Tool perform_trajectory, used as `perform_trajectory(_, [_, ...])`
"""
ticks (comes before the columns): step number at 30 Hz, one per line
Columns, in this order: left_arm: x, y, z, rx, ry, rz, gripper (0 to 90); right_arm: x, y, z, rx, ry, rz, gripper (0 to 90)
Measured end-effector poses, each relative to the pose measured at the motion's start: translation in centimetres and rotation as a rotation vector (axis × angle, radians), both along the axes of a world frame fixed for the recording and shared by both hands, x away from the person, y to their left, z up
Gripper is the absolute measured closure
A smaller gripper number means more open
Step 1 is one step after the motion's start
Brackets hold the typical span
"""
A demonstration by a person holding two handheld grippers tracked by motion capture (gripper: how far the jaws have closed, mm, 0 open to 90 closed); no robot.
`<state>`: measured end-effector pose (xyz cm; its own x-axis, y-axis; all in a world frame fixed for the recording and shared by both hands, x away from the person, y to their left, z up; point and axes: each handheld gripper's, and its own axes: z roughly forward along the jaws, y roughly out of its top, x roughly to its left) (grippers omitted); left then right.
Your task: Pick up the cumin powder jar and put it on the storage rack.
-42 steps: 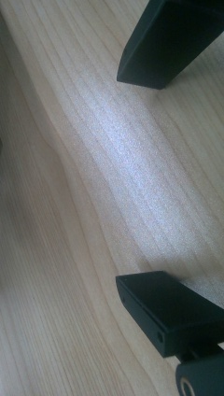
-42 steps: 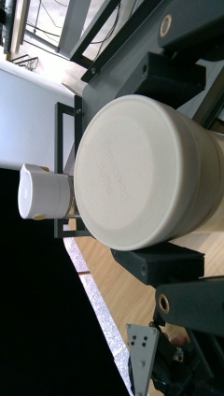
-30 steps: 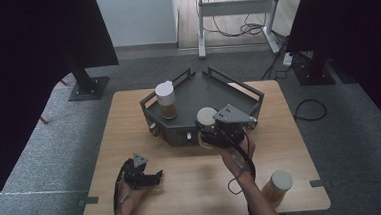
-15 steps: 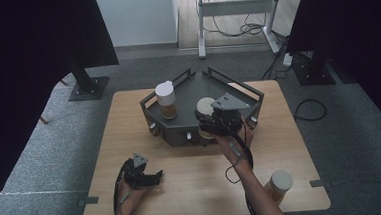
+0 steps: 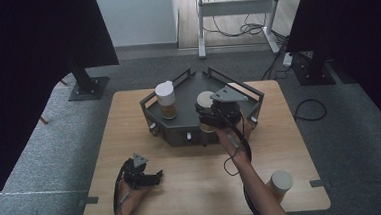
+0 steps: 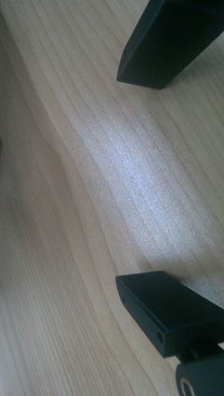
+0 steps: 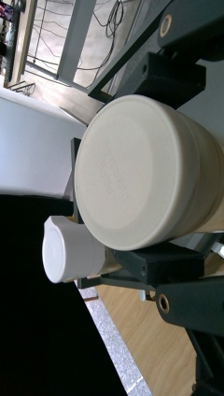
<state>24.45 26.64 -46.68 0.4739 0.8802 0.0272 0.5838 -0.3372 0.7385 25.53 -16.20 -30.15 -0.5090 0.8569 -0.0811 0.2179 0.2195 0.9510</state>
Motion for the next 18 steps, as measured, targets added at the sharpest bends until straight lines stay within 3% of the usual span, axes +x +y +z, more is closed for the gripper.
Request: perform_trajectory(18, [0.0,0.0,0.0,-0.001,-0.002,0.0,3.9,2.5,0.2,0.7,0.006,0.008,-0.026,33.2])
